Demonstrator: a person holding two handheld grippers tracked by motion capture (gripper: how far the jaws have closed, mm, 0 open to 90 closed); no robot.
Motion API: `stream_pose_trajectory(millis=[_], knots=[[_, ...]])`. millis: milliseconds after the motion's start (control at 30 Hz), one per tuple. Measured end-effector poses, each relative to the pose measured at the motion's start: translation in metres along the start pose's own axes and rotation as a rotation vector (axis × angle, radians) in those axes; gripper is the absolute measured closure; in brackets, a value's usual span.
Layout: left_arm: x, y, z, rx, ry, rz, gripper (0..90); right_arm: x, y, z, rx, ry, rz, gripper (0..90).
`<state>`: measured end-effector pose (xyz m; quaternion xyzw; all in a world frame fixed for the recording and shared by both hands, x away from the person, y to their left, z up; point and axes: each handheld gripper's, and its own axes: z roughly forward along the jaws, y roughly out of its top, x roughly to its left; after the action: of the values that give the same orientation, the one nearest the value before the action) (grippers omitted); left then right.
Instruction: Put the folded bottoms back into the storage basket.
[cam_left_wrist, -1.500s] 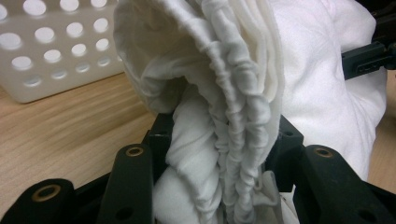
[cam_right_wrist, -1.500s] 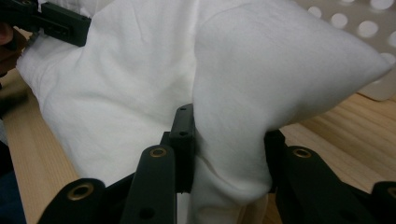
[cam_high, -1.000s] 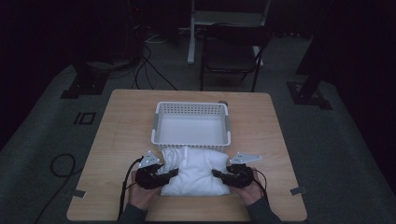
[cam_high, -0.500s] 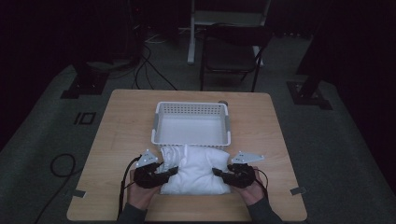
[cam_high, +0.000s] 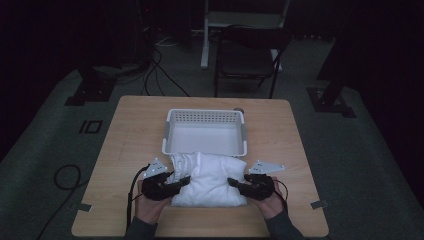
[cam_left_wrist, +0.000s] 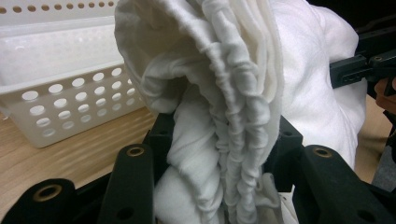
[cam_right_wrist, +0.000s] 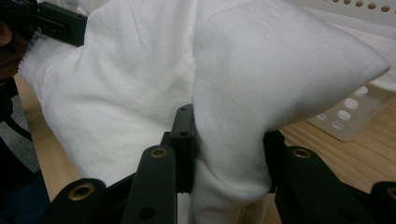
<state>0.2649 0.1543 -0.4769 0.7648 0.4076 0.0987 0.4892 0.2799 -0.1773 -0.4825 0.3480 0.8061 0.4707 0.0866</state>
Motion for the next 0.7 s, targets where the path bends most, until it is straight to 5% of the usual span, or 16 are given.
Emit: stream_pose_trajectory(millis=[700], knots=[[-0.003,0.014,-0.009,-0.03,-0.003,0.014,55.8,0.004,0.013,-0.01,-0.032,-0.016,-0.027,68.6]])
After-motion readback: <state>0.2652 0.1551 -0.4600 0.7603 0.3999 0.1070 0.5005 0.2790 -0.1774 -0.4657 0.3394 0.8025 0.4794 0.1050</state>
